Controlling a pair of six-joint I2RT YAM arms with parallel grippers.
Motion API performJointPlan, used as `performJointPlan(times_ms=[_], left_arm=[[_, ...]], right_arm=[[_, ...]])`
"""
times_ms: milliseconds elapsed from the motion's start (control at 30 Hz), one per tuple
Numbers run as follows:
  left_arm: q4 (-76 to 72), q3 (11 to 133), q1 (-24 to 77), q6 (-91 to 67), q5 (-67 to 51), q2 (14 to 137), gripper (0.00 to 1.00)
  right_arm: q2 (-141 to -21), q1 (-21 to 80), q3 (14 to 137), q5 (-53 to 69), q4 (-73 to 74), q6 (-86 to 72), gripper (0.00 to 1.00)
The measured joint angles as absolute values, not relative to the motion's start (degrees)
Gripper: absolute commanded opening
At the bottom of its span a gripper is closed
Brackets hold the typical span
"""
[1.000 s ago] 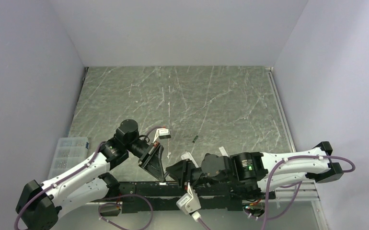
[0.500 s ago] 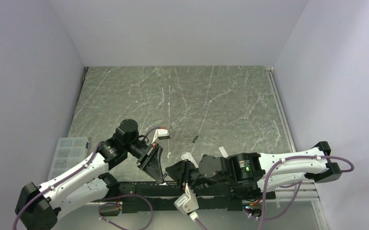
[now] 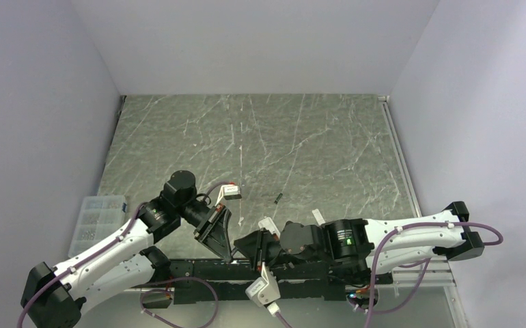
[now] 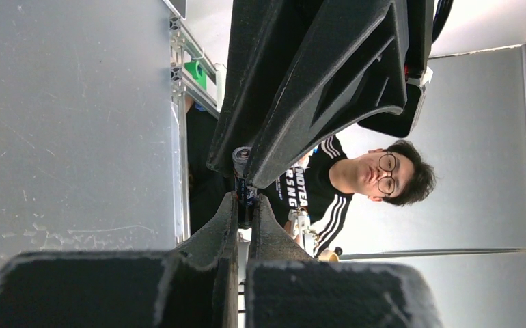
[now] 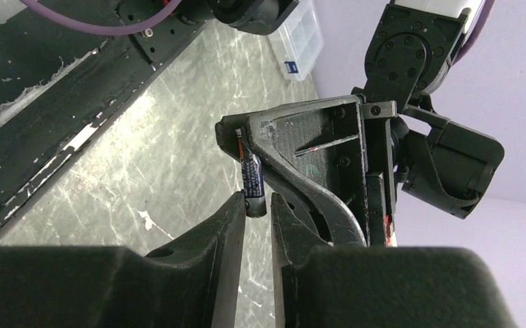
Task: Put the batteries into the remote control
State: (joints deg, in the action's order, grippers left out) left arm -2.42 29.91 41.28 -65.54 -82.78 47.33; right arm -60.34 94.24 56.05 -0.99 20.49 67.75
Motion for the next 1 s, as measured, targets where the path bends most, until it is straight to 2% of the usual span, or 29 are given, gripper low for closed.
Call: performJointPlan(times_ms=[467, 600, 833, 967, 1000], left_arm=[[-0.45, 29.91, 41.28, -63.44, -83.29, 47.4, 0.0], [0.01, 29.91, 41.32, -63.13, -83.31, 47.51, 0.0], [1.34, 30.06, 41.32, -62.57, -83.35, 47.51, 0.0], [1.67, 30.26, 41.32, -62.33, -83.37, 47.51, 0.01], [1.8, 30.26, 41.32, -62.15, -83.35, 47.51, 0.07]], right_arm=[[-60.12, 95.13, 55.75, -1.04, 20.38, 67.75, 0.2], [-59.92, 95.48, 55.53, -1.3, 20.34, 67.75, 0.16], [-59.94, 95.74, 55.42, -1.61, 20.23, 67.96, 0.0], [-59.94, 95.83, 55.42, -2.04, 20.1, 67.96, 0.0], [-59.94, 95.83, 55.4, -2.09, 20.1, 67.99, 0.0]])
